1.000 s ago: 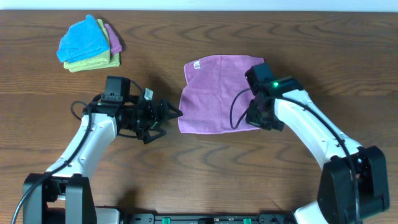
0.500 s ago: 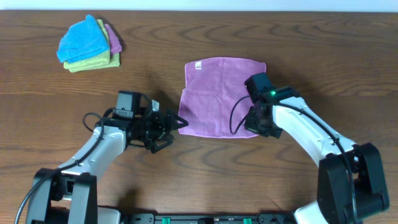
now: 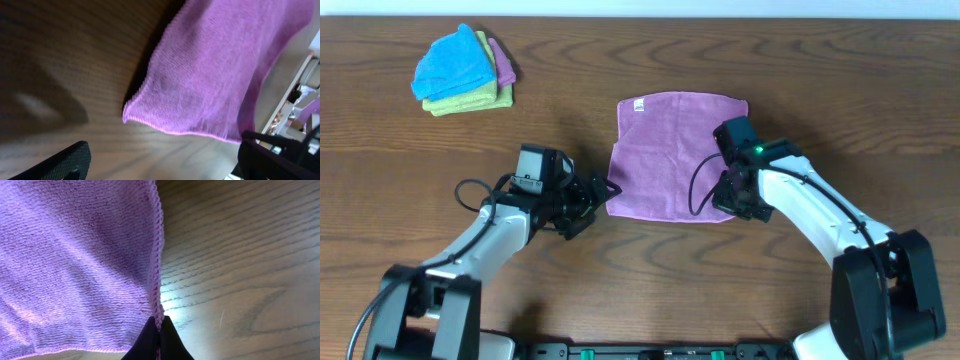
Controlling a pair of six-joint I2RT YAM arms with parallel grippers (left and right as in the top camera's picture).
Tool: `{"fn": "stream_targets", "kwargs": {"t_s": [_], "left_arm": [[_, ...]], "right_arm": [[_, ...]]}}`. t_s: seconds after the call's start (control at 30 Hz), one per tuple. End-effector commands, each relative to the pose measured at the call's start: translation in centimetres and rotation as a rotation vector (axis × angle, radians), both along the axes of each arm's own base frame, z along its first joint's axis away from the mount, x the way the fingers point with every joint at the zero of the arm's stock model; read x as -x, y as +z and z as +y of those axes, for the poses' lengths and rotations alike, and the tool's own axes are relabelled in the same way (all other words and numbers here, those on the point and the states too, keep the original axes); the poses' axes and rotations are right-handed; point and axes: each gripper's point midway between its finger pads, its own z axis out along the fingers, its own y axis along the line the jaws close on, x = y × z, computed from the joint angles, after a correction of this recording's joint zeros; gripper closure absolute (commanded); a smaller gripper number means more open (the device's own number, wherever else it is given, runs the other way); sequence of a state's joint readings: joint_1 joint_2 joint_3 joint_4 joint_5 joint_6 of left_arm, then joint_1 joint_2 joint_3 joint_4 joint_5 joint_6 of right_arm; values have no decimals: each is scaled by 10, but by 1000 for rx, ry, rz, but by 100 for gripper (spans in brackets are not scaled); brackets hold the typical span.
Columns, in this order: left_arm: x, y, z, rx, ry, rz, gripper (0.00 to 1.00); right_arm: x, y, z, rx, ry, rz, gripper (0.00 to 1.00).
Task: Fold the cloth
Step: 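Grasp the cloth's near corners with both grippers and fold it forward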
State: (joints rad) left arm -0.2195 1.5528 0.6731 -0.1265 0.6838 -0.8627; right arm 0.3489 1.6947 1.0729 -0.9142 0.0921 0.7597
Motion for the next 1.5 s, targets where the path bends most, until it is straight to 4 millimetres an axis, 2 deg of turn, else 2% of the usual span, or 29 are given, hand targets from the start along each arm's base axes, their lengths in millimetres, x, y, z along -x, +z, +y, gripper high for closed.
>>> {"fn": "stream_targets", "kwargs": {"t_s": [0.0, 0.3, 0.4, 0.5, 0.53, 0.6, 0.63, 0.67, 0.7, 0.87, 1.0, 1.1, 1.17, 1.33, 1.47], "left_arm": [[7, -18, -7, 17, -2, 70, 4], [4, -39, -29, 58, -13, 102, 5], [1, -41, -36, 63, -17, 85, 0], [-2, -46, -38, 44, -11, 74, 14], [-2, -49, -39, 37, -10, 71, 23], [-2, -55, -42, 32, -15, 73, 59], [-2, -58, -43, 31, -18, 73, 69], [-2, -59, -44, 32, -20, 73, 86], [-2, -60, -44, 35, -22, 72, 94], [-15, -42, -44, 91, -74, -29, 94], [-23, -17, -24, 110, -71, -89, 94], [-12, -9, -19, 93, -84, -69, 94], [3, -2, -21, 84, -100, -32, 94], [25, 7, -16, 62, -115, 23, 94], [38, 15, -10, 31, -120, 40, 94]], "right_arm": [[1, -1, 2, -8, -17, -1, 98], [1, -1, 2, -9, -17, -1, 99], [1, -1, 2, -9, -17, -1, 98], [1, -1, 3, -11, -17, -1, 99], [1, -1, 4, -16, -17, 1, 98], [1, -1, 4, -17, -17, 1, 98], [1, -1, 4, -16, -17, 1, 99], [1, -1, 4, -16, -17, 1, 98], [1, -1, 4, -15, -16, 1, 98], [-1, 0, -3, 17, -17, -13, 98], [0, 0, -4, 21, -18, -7, 99], [7, 0, -1, 21, -11, 16, 99], [18, 1, 6, 35, -2, 41, 98], [28, 14, 16, 73, 42, 6, 98], [38, 17, 15, 78, 53, 11, 99]]}}
